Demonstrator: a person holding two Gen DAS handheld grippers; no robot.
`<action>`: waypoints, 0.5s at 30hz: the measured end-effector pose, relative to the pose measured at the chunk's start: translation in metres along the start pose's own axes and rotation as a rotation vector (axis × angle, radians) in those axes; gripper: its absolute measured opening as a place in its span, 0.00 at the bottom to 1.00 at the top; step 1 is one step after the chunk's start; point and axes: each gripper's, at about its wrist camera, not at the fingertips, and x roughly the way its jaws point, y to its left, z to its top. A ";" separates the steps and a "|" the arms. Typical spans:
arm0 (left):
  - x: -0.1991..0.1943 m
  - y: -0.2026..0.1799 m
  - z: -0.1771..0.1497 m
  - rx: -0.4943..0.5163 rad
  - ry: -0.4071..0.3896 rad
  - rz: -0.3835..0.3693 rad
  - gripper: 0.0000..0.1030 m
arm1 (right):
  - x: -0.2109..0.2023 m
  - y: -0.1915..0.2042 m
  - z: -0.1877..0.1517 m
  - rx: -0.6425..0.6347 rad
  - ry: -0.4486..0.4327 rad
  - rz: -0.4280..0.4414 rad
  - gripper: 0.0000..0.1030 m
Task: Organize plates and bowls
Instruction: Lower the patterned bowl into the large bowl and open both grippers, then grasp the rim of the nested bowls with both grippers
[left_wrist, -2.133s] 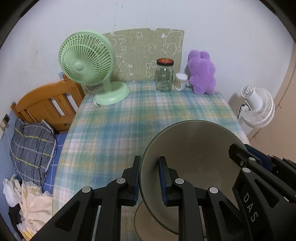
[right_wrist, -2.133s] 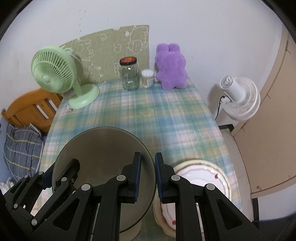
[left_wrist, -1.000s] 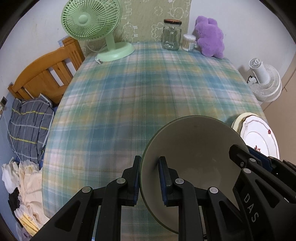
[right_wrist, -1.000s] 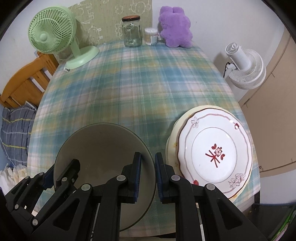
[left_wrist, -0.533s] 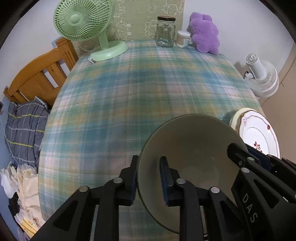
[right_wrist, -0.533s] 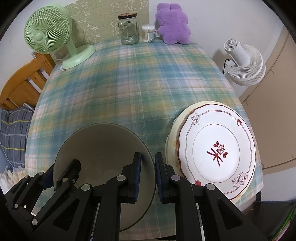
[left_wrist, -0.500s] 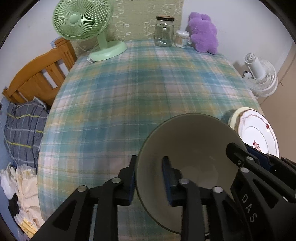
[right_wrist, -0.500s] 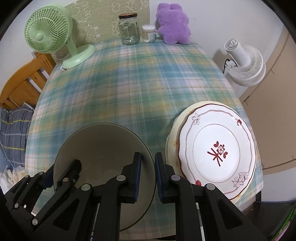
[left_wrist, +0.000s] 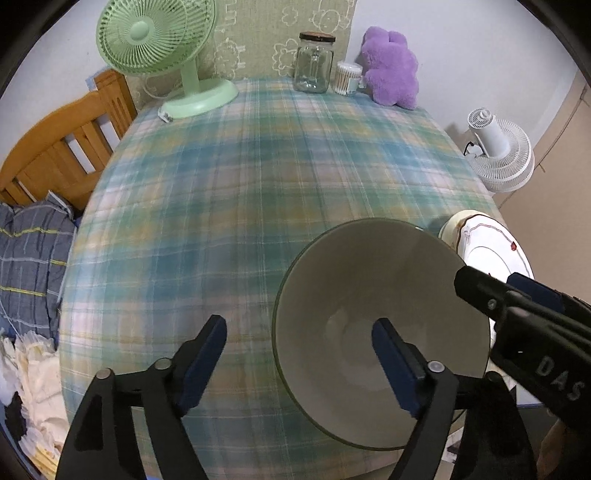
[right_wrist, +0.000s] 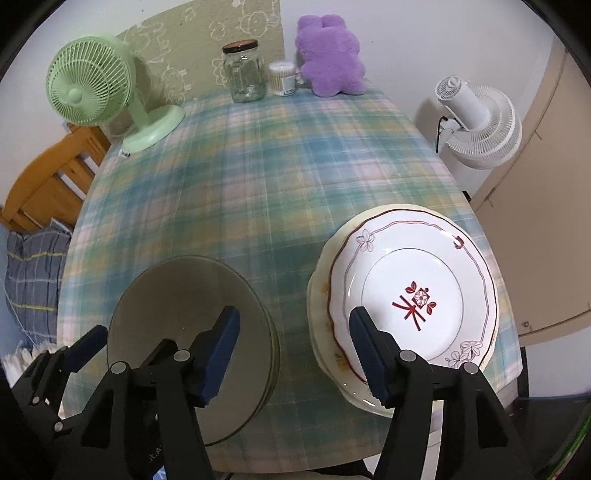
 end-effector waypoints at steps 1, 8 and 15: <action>0.002 0.000 0.000 -0.005 0.003 -0.009 0.82 | 0.000 -0.001 0.000 -0.001 -0.002 0.012 0.63; 0.015 -0.005 0.000 -0.047 0.023 -0.039 0.76 | 0.009 -0.003 0.002 -0.049 0.002 0.046 0.63; 0.022 -0.005 0.000 -0.111 0.049 -0.068 0.65 | 0.030 -0.004 0.006 -0.072 0.058 0.126 0.63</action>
